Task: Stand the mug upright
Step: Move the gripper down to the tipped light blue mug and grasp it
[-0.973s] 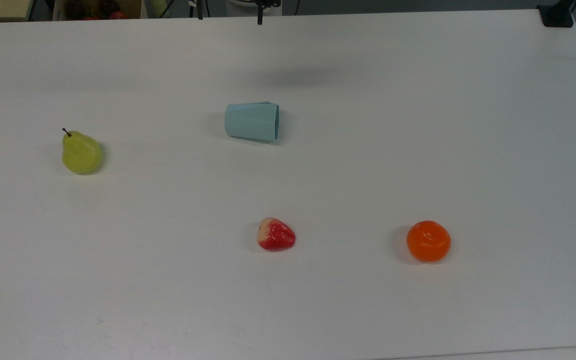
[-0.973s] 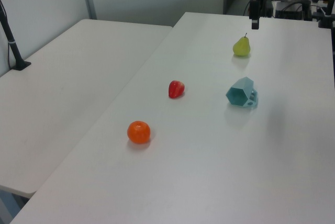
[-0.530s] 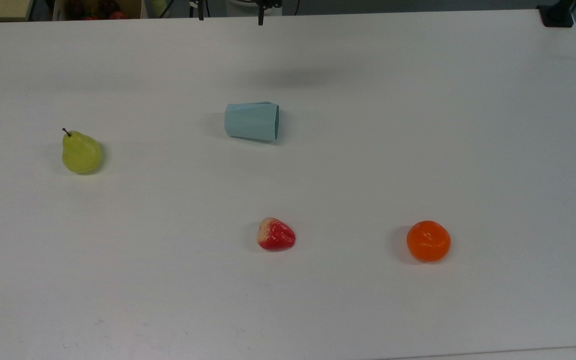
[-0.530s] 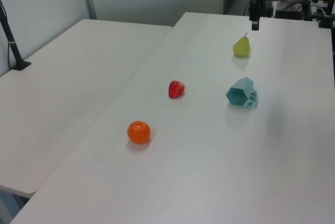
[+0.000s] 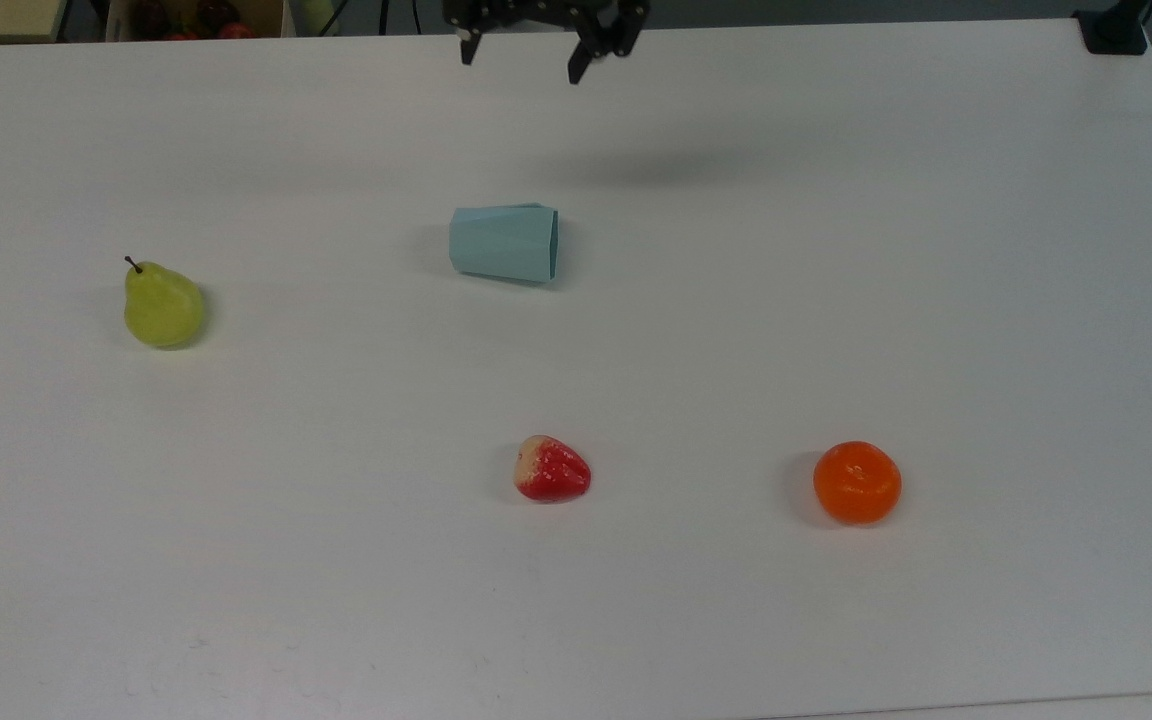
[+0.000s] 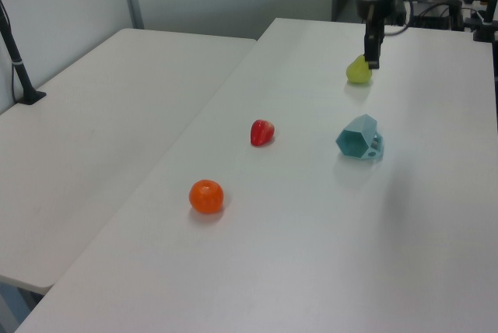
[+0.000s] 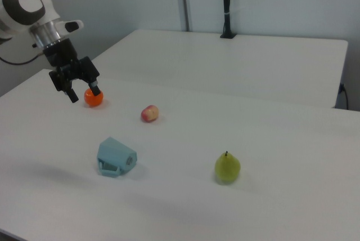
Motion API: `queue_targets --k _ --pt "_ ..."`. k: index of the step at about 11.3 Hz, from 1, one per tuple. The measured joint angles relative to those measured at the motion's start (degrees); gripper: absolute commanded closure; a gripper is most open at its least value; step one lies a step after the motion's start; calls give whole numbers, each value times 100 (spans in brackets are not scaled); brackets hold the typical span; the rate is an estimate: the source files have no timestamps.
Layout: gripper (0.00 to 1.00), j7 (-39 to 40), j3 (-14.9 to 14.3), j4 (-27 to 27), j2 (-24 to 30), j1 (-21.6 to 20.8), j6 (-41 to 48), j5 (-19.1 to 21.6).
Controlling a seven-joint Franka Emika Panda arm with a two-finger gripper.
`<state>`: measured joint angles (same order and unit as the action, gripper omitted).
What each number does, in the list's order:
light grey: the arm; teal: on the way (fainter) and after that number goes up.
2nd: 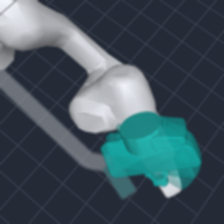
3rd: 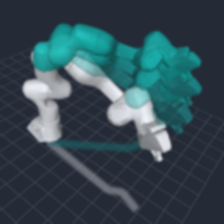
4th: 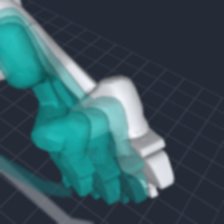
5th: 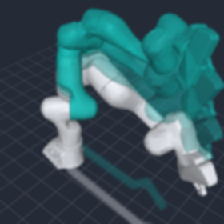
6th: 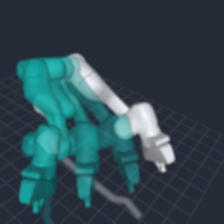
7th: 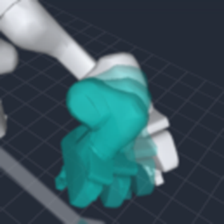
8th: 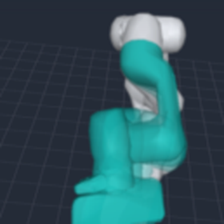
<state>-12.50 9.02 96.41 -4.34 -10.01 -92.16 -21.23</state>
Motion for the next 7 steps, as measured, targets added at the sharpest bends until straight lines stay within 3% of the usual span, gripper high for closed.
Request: queue_targets --k 7 --pt "0 -1363 102 47 -1310 -612 -4 -971"
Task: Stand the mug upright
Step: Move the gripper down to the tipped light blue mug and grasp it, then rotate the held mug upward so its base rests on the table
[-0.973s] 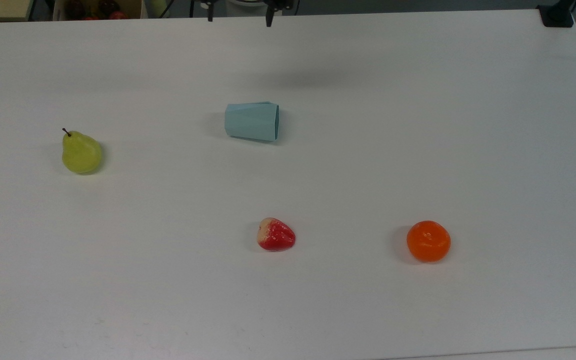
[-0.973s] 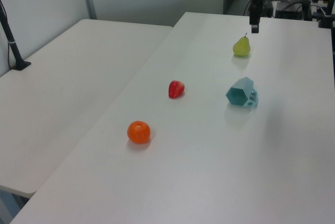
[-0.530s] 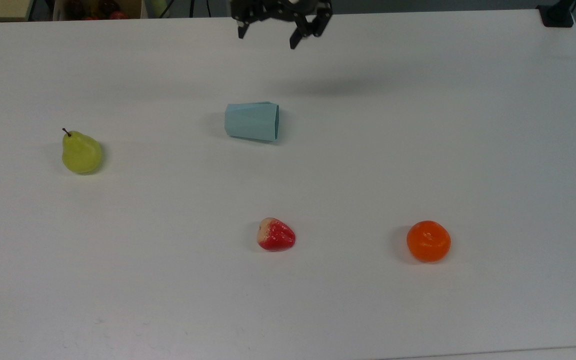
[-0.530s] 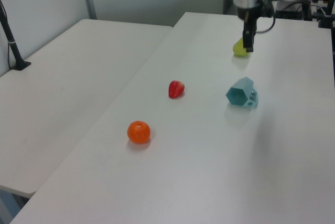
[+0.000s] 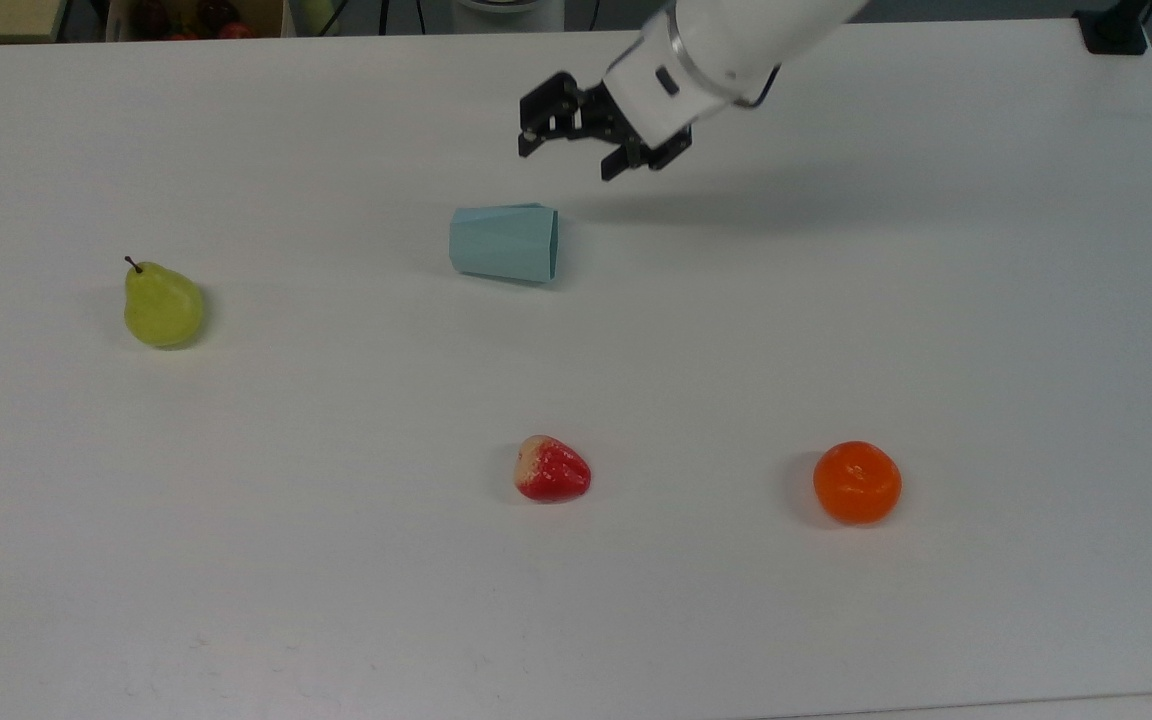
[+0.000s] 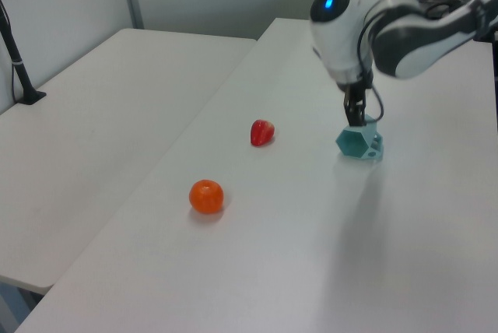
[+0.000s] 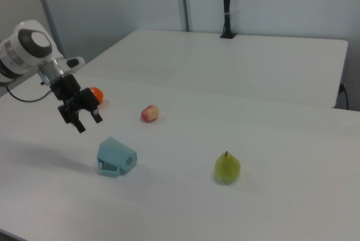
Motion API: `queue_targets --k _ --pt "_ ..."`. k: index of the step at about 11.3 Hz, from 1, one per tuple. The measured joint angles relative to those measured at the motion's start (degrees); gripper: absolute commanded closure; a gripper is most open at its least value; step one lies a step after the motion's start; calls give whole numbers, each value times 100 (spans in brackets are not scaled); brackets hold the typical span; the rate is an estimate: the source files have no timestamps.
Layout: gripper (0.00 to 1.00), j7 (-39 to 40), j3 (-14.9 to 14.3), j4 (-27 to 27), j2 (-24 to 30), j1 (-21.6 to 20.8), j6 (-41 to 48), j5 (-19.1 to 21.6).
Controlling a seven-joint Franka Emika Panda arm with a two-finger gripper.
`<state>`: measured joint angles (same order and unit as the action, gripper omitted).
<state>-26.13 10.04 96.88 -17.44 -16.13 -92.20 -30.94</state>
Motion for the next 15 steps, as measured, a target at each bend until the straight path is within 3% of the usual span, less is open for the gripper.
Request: queue_targets --k 3,4,5,6,9,13,15 --pt "0 -651 1 -5 -623 -63 -184 -488" --pt "5 -746 -1 -10 -789 -52 -186 -686" --pt "14 -810 -13 -15 -912 -34 -186 -804" --pt "30 -830 -23 -19 -992 8 -186 -874" --pt "63 -830 -33 -22 -1104 153 -186 -956" --pt "94 -831 -48 -142 -1045 257 -30 -1081" --pt "98 -831 -57 -188 -968 299 150 -1086"
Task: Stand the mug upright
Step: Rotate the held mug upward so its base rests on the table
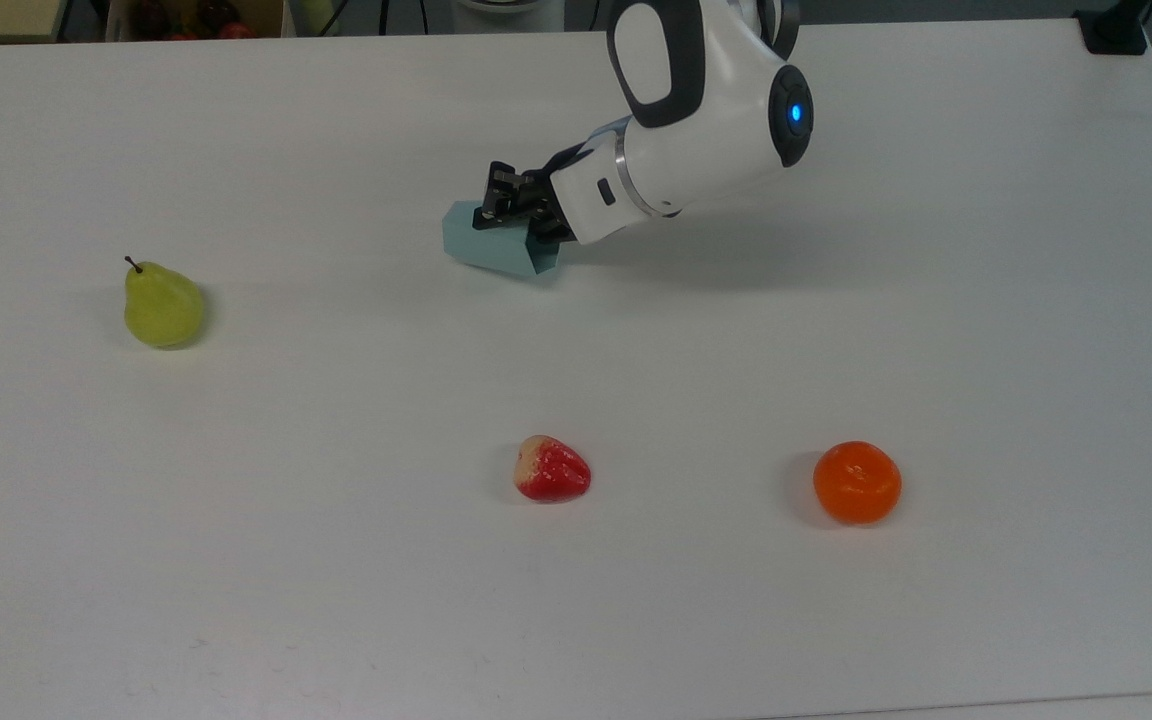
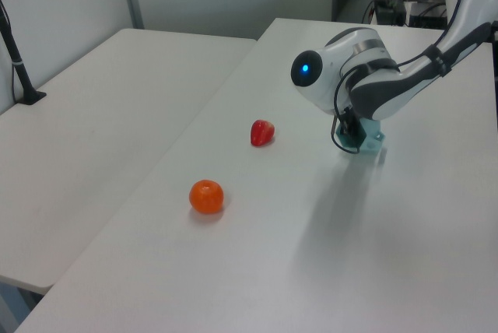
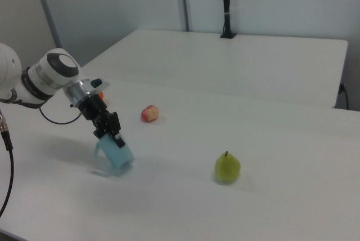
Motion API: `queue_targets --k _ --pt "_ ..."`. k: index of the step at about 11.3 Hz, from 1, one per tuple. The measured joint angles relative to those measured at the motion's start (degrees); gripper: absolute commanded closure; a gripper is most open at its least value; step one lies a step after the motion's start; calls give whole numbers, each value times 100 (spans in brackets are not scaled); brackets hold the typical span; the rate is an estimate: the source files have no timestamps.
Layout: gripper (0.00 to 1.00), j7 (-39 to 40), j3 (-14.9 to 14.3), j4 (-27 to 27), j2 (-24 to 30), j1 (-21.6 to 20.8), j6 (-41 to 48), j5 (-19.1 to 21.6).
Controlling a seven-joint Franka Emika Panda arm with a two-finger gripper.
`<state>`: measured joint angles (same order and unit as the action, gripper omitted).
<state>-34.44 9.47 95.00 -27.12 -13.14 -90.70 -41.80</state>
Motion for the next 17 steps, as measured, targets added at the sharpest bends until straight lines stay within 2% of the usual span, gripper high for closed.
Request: queue_targets --k 4,6,9,10,14,15,16,17 --pt "100 51 0 -20 176 206 1 191" --pt "100 348 1 -80 304 328 -153 670" --pt "100 1244 3 -160 597 564 -1192 1810" --pt "100 1496 3 -153 613 593 -1443 2023" --pt "96 3472 6 247 562 672 -2681 3088" --pt "78 3799 6 346 541 682 -2881 3316" --pt "2 3953 6 375 529 686 -2957 3423" --pt "0 3984 6 381 528 686 -2960 3461"
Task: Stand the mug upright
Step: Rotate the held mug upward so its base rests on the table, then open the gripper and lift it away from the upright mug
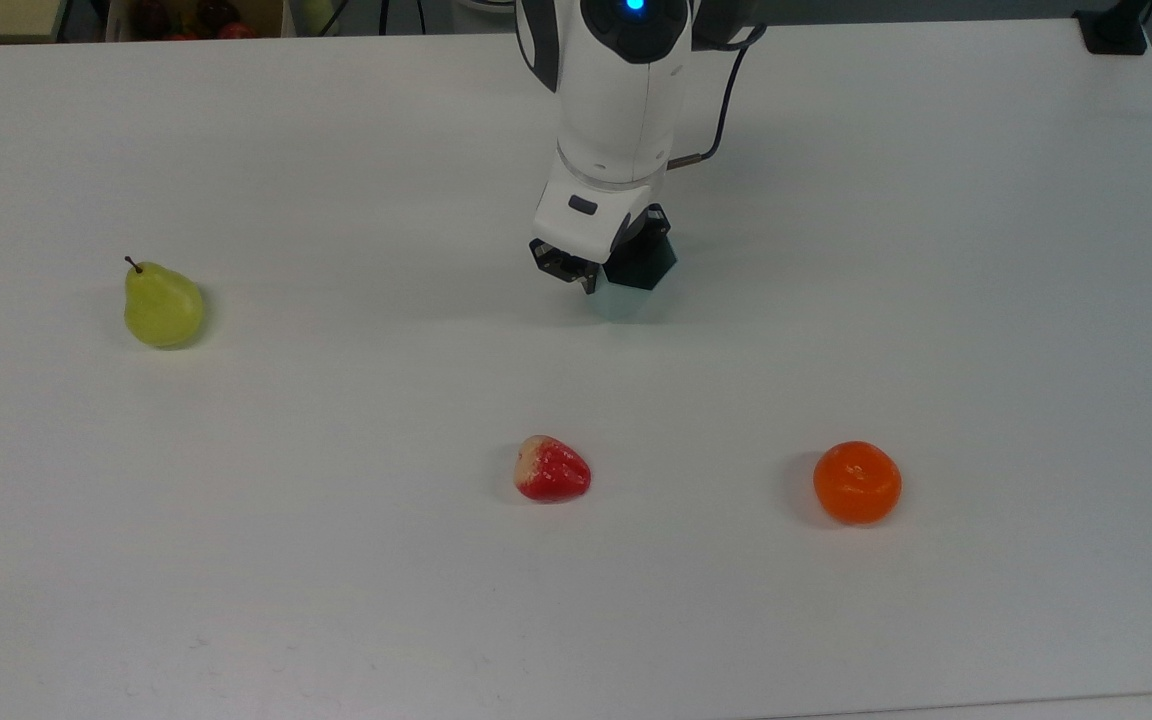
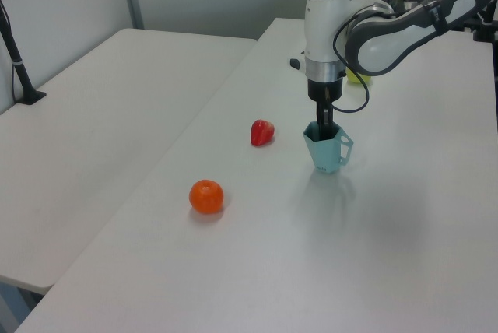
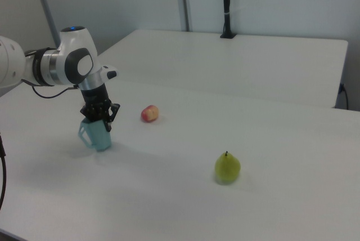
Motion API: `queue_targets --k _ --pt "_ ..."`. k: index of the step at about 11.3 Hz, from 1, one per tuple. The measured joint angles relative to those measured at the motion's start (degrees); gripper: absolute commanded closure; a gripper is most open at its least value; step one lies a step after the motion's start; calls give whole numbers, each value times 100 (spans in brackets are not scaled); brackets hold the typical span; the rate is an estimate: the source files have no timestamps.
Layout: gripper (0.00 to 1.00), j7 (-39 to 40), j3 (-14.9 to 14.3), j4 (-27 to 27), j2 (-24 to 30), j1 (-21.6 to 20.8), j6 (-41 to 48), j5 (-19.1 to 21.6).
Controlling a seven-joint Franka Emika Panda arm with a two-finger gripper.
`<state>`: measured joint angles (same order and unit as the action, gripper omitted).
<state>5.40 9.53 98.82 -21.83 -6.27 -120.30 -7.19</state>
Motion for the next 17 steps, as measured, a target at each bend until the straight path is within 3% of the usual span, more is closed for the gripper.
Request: queue_targets --k 5,9,11,14,17 --pt "0 -156 0 -83 51 14 425 8" --pt "0 -239 -48 -268 776 64 1449 8" --pt "0 -448 -278 -272 1342 80 1716 19" --pt "0 -703 -764 -270 2072 103 2211 576" --pt "0 -831 -876 -253 2426 234 2592 644"
